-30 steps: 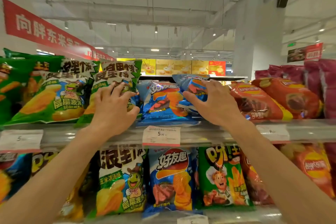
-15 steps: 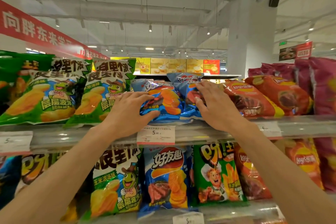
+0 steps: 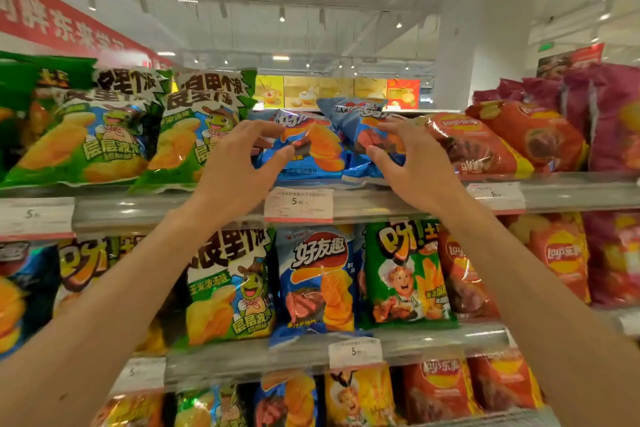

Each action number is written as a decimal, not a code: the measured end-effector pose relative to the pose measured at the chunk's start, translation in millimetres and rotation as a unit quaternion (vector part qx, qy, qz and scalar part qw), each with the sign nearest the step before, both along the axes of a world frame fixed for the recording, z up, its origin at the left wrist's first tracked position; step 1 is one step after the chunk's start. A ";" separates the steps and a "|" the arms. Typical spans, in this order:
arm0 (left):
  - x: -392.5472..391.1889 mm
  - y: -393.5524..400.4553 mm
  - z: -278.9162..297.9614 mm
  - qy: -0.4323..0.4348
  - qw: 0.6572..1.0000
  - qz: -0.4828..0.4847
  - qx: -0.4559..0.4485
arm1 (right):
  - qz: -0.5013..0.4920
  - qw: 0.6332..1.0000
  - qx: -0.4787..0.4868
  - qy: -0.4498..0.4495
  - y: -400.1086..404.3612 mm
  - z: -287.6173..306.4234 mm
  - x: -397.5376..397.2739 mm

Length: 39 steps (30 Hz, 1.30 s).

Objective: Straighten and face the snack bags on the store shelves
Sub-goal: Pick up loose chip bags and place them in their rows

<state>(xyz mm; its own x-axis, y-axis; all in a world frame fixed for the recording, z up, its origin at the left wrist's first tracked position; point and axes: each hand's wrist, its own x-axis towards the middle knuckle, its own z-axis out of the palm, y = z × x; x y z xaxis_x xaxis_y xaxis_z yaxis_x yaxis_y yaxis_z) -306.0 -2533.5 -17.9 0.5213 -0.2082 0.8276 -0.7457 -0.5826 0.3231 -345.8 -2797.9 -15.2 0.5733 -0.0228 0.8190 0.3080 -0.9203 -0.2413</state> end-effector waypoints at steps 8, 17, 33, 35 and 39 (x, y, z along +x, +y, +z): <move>-59.7 24.3 -51.6 0.039 0.985 -0.071 -0.154 | 0.151 0.962 0.226 -0.001 28.7 -42.4 -71.9; -74.8 41.4 -164.4 0.221 0.937 -0.101 -0.251 | 0.149 0.910 0.365 0.127 37.3 -175.0 -82.8; -65.2 -58.5 -212.2 0.333 0.889 -0.137 -0.282 | 0.024 0.903 0.410 0.124 -50.9 -226.3 -86.7; -62.2 -73.5 -210.6 0.334 0.893 -0.135 -0.271 | 0.016 0.906 0.407 0.114 -64.7 -222.5 -83.1; -52.7 -101.4 -205.8 0.323 0.912 -0.095 -0.234 | -0.007 0.920 0.376 0.107 -83.9 -218.3 -72.2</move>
<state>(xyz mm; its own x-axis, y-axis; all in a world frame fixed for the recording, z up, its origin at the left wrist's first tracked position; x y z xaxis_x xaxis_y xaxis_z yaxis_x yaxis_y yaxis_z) -358.7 -2634.9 -223.7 0.9225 -0.0482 0.3829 -0.3858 -0.1475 0.9107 -418.0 -2881.8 -233.4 0.7148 -0.5459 0.4372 0.1686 -0.4722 -0.8652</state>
